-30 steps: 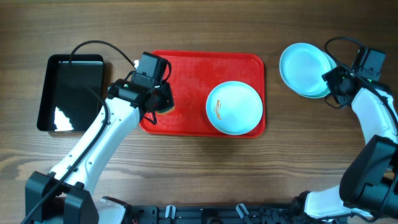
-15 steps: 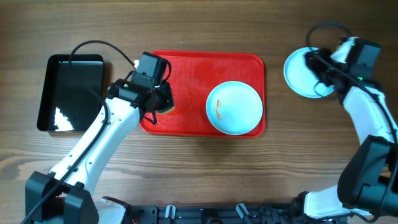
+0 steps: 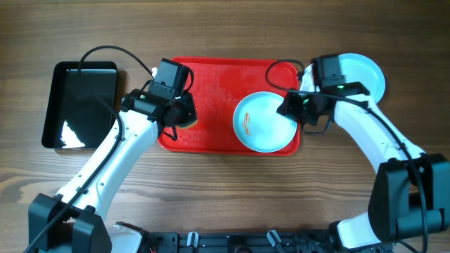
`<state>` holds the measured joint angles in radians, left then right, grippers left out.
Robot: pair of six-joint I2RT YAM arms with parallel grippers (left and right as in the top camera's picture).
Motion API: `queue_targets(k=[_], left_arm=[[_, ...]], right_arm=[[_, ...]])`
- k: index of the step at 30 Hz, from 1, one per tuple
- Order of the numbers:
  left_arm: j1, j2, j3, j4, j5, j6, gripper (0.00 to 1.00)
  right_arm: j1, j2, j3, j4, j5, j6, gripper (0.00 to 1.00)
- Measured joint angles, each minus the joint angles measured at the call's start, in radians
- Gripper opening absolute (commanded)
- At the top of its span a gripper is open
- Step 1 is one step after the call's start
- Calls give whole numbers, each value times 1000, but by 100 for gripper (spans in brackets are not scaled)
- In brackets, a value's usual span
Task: Clean dirty plates on tray and stack at the side
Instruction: 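Move the right gripper back to the last tray plate and grip its rim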
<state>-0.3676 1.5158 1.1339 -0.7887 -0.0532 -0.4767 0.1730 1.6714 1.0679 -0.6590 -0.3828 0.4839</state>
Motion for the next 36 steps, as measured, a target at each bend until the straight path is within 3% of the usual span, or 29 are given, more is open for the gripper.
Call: queue_targets(k=[1,5,15,20,24,27,29,31,33,36], left_arm=[[0,0,0,0,0,0,4],[0,0,0,-1,1,0,4],[0,0,0,-17,3,0,4],[0,0,0,-18,3,0,4],[0,0,0,-14,11,0,4],[0,0,0,-10,18,0,4],[0,0,0,-10,19,0,4],[0,0,0,-10,19,0,4],[0,0,0,-10,19,0,4],[0,0,0,-8,20,0,4]], right_arm=[[14,0,0,-11,18,8,52],[33,0,0,-77,54,39,62],[33,0,0,-157,17,51,68],[33,0,0,-247,134,171,68],[33,0,0,-251,211,235,64],[33,0,0,-229,239,253,49],[33,0,0,-219,254,264,44],[33,0,0,-219,261,282,24],[33,0,0,-219,267,293,23],[33,0,0,-220,272,309,33]])
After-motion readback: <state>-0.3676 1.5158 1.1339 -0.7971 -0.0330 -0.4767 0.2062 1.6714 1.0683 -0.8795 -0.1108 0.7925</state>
